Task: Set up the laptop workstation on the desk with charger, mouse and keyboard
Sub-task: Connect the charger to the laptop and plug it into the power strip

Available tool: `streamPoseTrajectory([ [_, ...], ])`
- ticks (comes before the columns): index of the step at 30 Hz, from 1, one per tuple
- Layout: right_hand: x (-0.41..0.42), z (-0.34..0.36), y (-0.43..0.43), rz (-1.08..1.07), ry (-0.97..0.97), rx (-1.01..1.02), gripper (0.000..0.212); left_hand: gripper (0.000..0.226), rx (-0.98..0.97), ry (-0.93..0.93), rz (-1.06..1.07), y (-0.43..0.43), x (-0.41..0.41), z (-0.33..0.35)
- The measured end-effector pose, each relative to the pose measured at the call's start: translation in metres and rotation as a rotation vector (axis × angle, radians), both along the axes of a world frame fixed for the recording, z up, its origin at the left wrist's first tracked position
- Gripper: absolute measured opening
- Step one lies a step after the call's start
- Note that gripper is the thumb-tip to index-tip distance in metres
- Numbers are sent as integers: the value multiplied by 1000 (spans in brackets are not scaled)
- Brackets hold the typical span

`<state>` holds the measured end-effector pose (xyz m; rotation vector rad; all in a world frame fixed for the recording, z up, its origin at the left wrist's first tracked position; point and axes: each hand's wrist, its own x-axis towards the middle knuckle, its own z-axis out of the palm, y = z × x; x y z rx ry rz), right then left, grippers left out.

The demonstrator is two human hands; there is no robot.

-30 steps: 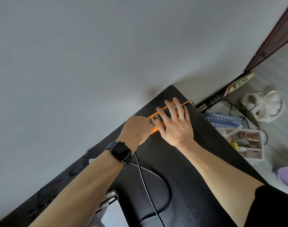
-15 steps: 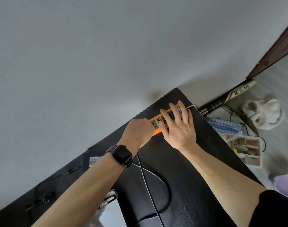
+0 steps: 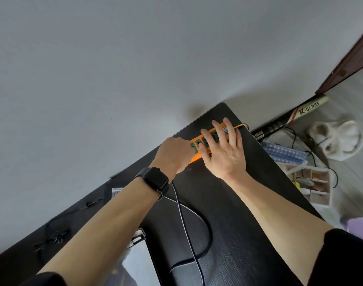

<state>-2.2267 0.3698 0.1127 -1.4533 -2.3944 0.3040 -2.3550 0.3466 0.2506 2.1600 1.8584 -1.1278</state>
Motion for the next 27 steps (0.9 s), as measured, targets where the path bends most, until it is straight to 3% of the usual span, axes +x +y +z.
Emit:
streamPoseTrajectory([
  [5, 0, -2, 4, -8, 0, 46, 53, 41, 158, -88, 115, -8, -2, -9],
  [10, 18, 1, -31, 26, 55, 79, 58, 66, 691, -692, 785, -84, -14, -39],
  [12, 37, 3, -69, 37, 95, 13, 59, 69, 784, -819, 902, -132, -11, -52],
  [15, 78, 8, -144, 8, 152, -166, 56, 73, 752, -613, 751, -218, -9, -72],
  [18, 106, 17, -228, 72, 178, -312, 56, 81, 705, -456, 867, -288, -19, -85],
  [23, 82, 23, -308, 231, -117, -508, 45, 87, 673, -375, 937, -348, -29, -94],
  [27, 40, 38, -275, -36, 144, -884, 12, 82, 692, -373, 1003, -345, -21, -94],
])
